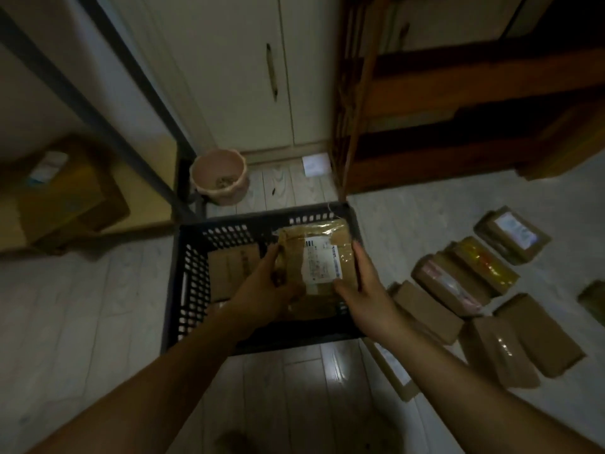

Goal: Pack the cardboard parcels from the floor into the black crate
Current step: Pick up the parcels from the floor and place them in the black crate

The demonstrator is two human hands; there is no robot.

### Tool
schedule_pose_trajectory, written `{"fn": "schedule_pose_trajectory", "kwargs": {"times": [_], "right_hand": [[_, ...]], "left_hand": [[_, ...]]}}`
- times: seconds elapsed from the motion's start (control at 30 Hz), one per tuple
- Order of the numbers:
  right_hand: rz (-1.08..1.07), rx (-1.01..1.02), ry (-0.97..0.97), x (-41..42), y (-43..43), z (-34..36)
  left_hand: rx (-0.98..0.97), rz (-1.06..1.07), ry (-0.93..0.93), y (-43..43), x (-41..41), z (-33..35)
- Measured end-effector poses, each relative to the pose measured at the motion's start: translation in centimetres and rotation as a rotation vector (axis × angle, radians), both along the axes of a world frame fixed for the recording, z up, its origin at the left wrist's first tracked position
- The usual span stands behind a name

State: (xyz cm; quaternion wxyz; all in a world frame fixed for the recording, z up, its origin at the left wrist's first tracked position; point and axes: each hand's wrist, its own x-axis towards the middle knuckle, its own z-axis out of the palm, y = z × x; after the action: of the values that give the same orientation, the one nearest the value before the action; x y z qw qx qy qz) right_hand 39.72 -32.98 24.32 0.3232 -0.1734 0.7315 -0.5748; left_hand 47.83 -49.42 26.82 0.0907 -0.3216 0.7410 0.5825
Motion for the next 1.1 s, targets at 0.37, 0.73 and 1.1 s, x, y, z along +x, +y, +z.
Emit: {"fn": "schedule_pose_trajectory", "kwargs": {"times": [0.37, 0.73, 1.1], "right_hand": [[0.207, 0.196, 0.078, -4.8, -3.9, -23.2], [0.379, 0.567, 0.289, -4.6, -3.7, -24.3], [0.869, 1.267, 0.451, -4.1, -5.9, -25.1]], "left_hand": [[0.157, 0.085, -0.055, -4.9, -3.2, -24.0], [0.114, -0.072, -0.065, -3.4, -3.6, -25.6], [0.103, -0.477, -0.305, -2.0, -5.8, -29.0]]}}
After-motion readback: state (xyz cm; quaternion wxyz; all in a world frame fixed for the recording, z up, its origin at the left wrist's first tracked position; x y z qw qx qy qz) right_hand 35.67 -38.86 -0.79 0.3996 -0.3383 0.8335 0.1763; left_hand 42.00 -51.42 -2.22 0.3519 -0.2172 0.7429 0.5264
